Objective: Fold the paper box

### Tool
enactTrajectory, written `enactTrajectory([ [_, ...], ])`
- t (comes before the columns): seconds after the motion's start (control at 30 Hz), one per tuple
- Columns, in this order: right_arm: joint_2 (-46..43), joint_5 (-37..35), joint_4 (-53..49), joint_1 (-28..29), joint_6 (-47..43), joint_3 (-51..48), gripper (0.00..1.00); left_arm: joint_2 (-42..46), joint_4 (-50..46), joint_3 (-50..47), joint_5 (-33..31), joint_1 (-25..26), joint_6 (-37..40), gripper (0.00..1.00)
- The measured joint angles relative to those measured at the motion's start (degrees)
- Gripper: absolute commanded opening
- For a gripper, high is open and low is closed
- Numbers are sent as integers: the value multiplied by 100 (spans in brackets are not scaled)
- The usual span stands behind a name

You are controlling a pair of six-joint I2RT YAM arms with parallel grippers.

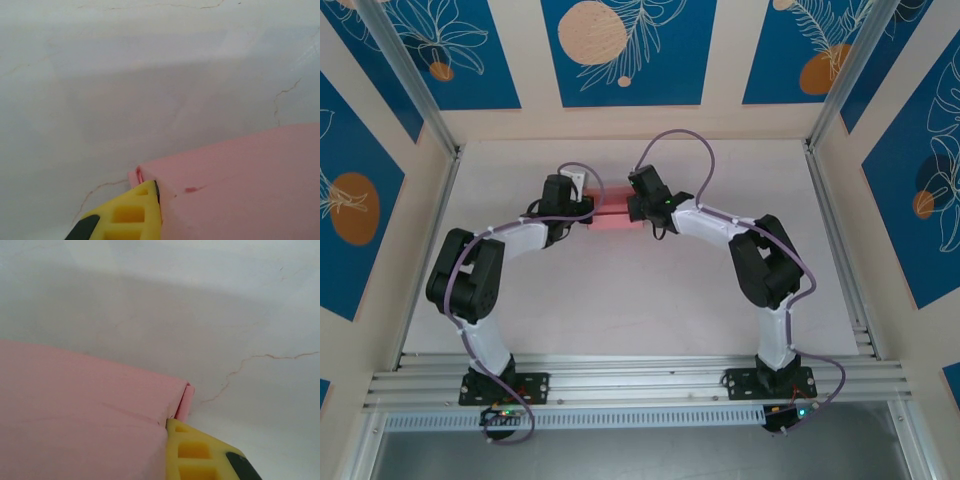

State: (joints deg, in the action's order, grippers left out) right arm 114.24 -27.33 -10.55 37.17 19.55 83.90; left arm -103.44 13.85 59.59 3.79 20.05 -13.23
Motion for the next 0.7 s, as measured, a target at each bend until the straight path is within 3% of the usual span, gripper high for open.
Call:
enactTrajectory([
  [0.13, 63, -61, -26, 9, 20, 101, 0, 0, 17, -9, -74, 9, -4, 6],
  [0.2, 55, -111, 39, 26, 20, 26, 0, 2, 31, -24, -96, 26, -9, 17],
  [0.33, -105, -188, 682, 57, -7, -616, 0, 107, 28, -195, -15, 107, 24, 19],
  [0.47, -400, -225, 1351, 133, -61, -1300, 0, 446, 72, -656, 225, 179, 13, 29],
  [0.57, -533, -291, 1775, 238, -111, -1690, 0, 693, 190, -1056, 380, 225, -17, 40],
  [0.7, -566, -468, 2210, 389, -166, -1961, 0, 935, 494, -1488, 605, 260, -157, 62],
])
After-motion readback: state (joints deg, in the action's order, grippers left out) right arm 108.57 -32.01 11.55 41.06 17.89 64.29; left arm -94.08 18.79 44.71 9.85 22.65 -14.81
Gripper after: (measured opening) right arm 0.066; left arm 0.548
